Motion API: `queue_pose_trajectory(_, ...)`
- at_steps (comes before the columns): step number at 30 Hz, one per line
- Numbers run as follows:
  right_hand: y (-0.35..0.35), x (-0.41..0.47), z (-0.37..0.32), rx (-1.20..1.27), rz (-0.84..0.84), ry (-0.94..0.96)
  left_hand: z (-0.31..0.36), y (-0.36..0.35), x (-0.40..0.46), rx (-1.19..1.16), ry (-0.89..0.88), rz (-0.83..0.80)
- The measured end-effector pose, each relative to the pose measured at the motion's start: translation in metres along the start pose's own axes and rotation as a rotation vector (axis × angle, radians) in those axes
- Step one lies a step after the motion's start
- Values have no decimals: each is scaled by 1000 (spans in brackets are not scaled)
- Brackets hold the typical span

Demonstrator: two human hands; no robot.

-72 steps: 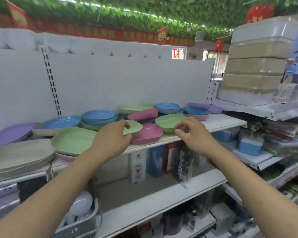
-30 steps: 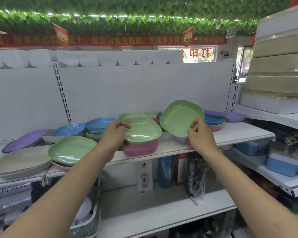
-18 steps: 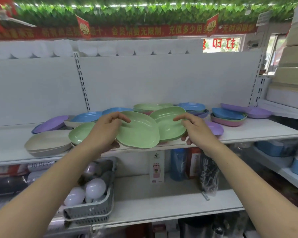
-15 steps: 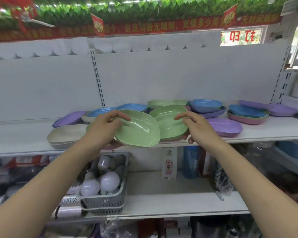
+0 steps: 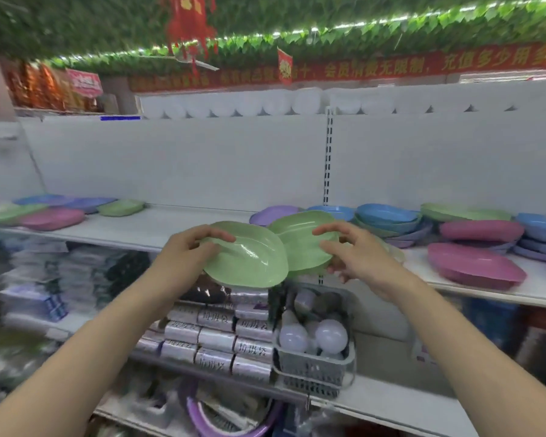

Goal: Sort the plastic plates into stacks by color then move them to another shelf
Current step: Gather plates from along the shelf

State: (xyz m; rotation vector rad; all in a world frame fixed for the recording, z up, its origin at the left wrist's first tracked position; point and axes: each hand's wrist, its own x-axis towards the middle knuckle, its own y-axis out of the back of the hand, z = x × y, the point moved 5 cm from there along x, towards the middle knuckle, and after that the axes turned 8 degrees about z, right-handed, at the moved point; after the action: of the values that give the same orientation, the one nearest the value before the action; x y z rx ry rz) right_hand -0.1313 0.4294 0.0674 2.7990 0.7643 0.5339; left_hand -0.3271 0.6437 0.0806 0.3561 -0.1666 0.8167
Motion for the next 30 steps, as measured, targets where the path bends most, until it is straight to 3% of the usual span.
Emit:
queue_pose_trajectory(9,-276,25,-68,66,-253,65,-89,253,21,111,75,218)
queue_pose_trajectory(14,-400,39,-94,101,-373,74,-123,357,28,174,122,349)
queue_pose_trajectory(21,-522,84,-105,111,-436,128,-178,441,72,189,148,454)
queue_pose_trajectory(30,-625,216,-103,144,-414,175,-216,496,197,212,148,520)
